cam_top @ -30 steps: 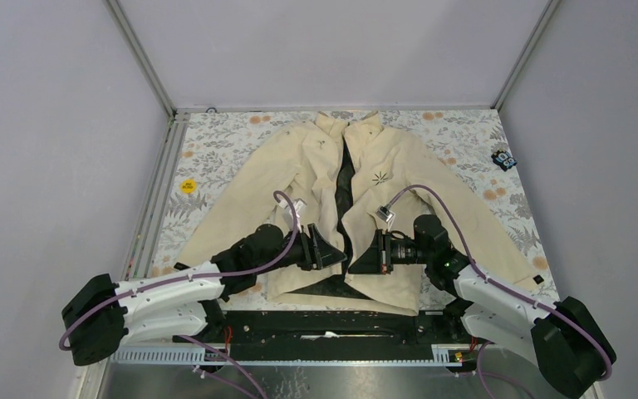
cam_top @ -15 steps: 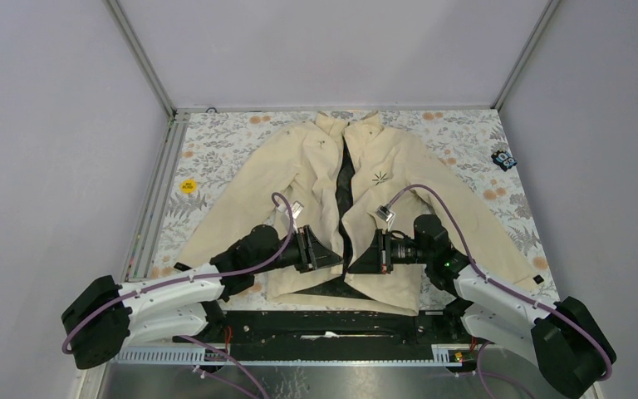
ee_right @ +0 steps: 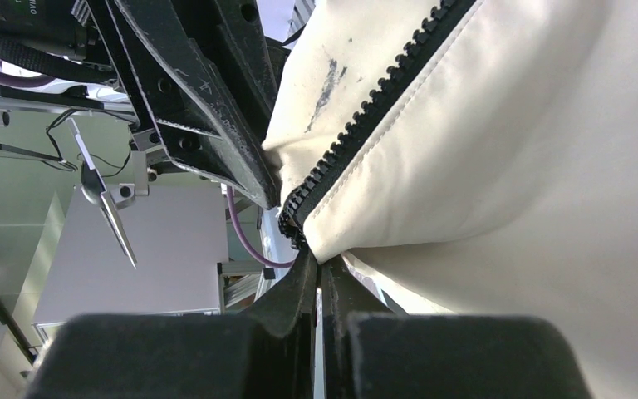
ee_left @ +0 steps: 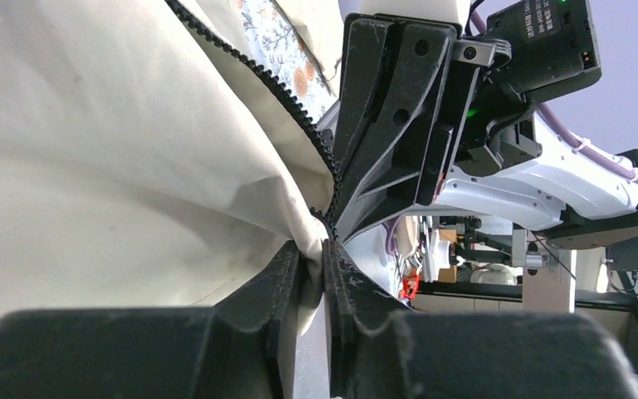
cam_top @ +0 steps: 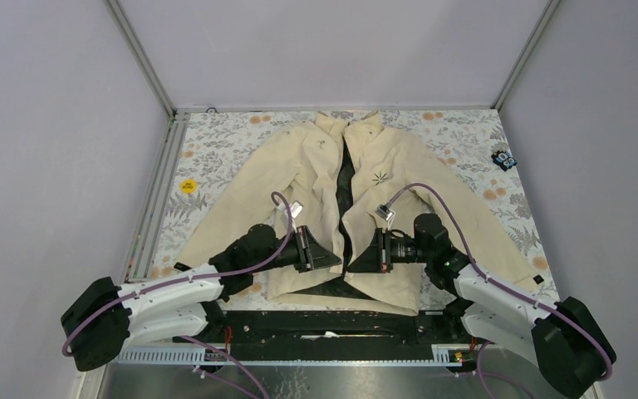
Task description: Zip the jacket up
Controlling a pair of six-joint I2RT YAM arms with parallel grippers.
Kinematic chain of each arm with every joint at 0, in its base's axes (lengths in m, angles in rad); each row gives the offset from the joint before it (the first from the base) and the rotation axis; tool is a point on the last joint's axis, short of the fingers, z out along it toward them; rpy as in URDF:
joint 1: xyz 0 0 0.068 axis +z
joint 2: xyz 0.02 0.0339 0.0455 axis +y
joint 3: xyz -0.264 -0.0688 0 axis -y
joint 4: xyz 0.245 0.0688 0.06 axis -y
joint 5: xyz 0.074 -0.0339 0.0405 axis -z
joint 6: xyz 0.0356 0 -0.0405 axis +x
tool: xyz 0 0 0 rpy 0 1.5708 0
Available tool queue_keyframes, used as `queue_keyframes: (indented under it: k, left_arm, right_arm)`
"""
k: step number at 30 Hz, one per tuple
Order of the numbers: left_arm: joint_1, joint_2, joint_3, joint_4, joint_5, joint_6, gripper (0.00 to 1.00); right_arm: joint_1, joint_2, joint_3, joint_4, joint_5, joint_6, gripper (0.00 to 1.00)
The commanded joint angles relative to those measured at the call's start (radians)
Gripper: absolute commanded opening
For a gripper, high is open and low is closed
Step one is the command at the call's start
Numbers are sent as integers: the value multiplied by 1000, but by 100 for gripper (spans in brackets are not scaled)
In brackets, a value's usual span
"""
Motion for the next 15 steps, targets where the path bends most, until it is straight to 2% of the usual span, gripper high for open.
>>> queue_keyframes:
  k: [1,3,4,8,13,15]
  left_arm:
    - [1,13,34,57,62,55,12]
    - [1,15,49,11,47,104,2]
    - [0,14,58,-9,33,142,0]
    - [1,21,95,-72,0,256,0]
    - [-1,3,95,-61,5,314,0]
    - [-2,-18,92,-80,-20,328,0]
  right_arm:
    - [-7,-8,51,37,13,1,0]
    - [-7,-5,52,44,7,15,0]
    - [-7,-2,52,53,0,29,0]
    - [-7,10,58,79,-35,81,0]
    - [-7,17,65,39,-28,116,0]
    - [-7,33,50,77,-29,163,0]
